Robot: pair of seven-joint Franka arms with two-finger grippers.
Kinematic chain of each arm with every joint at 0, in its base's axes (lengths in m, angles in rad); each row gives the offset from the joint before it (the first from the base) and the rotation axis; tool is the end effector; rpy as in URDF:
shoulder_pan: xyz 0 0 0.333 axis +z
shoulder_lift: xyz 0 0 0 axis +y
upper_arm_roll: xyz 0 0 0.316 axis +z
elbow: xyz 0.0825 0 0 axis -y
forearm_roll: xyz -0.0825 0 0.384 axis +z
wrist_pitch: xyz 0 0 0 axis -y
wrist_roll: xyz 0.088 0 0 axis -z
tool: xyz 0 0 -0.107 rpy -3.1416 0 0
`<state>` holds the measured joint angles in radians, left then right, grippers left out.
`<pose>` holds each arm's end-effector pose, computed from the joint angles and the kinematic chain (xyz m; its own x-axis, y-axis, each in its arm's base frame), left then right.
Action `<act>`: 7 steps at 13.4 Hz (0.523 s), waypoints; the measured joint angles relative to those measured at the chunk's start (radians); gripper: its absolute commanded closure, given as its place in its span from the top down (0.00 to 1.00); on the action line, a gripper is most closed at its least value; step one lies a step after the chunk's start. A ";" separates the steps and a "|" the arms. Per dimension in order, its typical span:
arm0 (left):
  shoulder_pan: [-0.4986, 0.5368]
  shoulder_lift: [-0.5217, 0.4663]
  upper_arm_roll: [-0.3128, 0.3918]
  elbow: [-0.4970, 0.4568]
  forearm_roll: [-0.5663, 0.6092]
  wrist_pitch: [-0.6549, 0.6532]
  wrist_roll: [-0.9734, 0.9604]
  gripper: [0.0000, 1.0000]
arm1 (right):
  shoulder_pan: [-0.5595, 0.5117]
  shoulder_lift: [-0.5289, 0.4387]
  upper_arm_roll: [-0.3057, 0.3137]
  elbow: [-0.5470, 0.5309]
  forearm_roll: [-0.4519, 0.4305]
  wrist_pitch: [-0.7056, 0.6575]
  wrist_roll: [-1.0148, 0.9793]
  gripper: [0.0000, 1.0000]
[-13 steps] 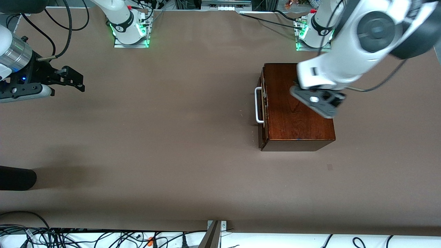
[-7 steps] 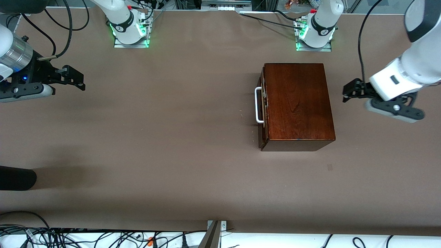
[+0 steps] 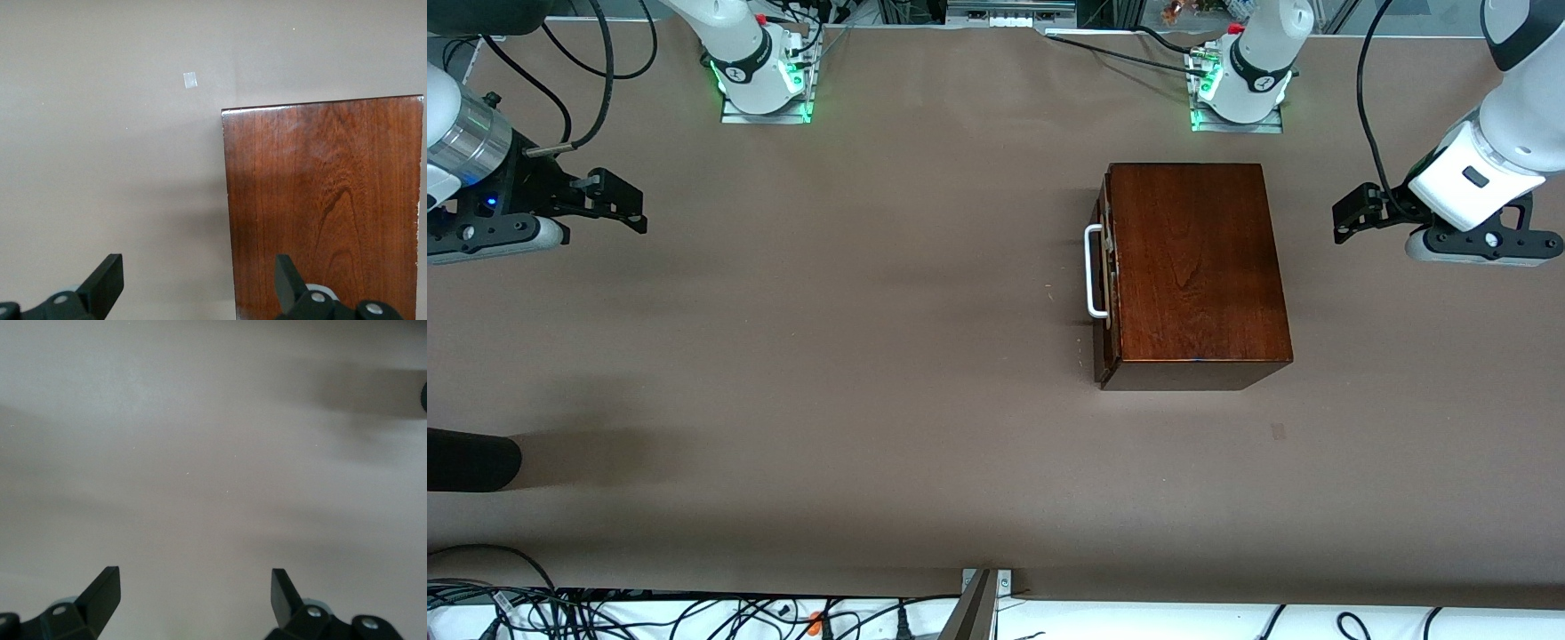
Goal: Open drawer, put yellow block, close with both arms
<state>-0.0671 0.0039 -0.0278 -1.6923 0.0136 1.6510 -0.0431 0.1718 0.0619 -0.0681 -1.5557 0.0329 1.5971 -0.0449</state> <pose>0.5557 -0.0515 0.5716 0.9976 -0.0528 -0.0446 -0.0535 -0.9985 -0.0153 0.5715 0.0641 0.5991 0.9889 0.1472 -0.0191 0.1466 -0.9888 -0.0295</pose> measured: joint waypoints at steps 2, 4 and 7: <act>0.009 0.002 0.000 -0.001 0.000 0.002 0.013 1.00 | 0.000 0.000 0.000 0.000 0.000 0.000 0.000 1.00; 0.018 0.006 0.001 -0.001 0.000 0.008 0.019 1.00 | 0.000 0.000 0.000 0.000 0.000 -0.001 0.000 1.00; 0.018 0.007 -0.004 0.000 0.000 0.014 0.021 1.00 | 0.000 0.000 -0.001 0.000 0.000 -0.001 0.000 1.00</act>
<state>-0.0490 0.0107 -0.0323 -1.6922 0.0136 1.6653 -0.0220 0.1717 0.0619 -0.0694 -1.5557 0.0329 1.5961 -0.0448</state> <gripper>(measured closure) 0.000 0.000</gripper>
